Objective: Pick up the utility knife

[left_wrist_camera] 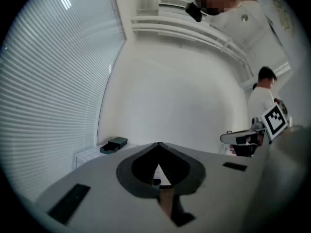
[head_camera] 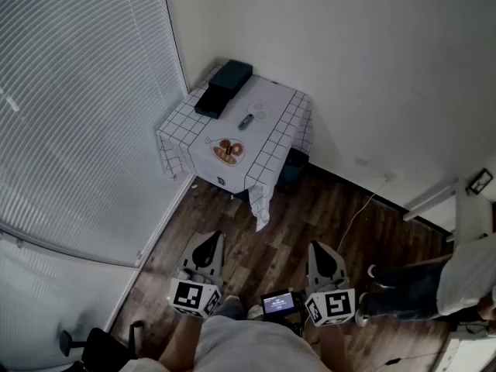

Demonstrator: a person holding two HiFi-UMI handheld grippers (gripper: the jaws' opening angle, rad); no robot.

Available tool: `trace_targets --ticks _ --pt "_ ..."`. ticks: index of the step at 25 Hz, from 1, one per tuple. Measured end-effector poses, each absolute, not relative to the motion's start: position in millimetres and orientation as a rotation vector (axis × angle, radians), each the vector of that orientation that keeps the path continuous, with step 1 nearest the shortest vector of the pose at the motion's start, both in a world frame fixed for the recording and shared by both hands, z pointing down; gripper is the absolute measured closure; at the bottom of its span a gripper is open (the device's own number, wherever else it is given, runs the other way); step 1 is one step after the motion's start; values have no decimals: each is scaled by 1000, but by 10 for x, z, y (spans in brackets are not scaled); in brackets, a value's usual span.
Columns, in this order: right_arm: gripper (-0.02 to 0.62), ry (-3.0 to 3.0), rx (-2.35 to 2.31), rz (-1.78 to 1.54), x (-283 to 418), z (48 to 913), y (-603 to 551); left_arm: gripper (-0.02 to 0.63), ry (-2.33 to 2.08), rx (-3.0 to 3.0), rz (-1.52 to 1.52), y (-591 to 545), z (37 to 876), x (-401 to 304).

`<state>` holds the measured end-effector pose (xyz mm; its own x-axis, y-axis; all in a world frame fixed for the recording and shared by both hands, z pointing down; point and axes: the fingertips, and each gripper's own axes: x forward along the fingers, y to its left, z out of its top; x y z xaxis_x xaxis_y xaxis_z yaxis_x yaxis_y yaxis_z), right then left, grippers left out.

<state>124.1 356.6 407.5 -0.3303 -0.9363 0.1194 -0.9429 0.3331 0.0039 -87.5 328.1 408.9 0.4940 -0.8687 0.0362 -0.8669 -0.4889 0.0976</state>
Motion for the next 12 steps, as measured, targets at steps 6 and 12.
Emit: trace_targets --ticks 6,12 --pt "589 -2459 1684 53 1082 4067 3957 600 -1516 2690 -87 3788 3825 -890" --pt "589 -2521 1679 34 1071 3902 4117 600 -1562 2711 -91 4019 3640 -990"
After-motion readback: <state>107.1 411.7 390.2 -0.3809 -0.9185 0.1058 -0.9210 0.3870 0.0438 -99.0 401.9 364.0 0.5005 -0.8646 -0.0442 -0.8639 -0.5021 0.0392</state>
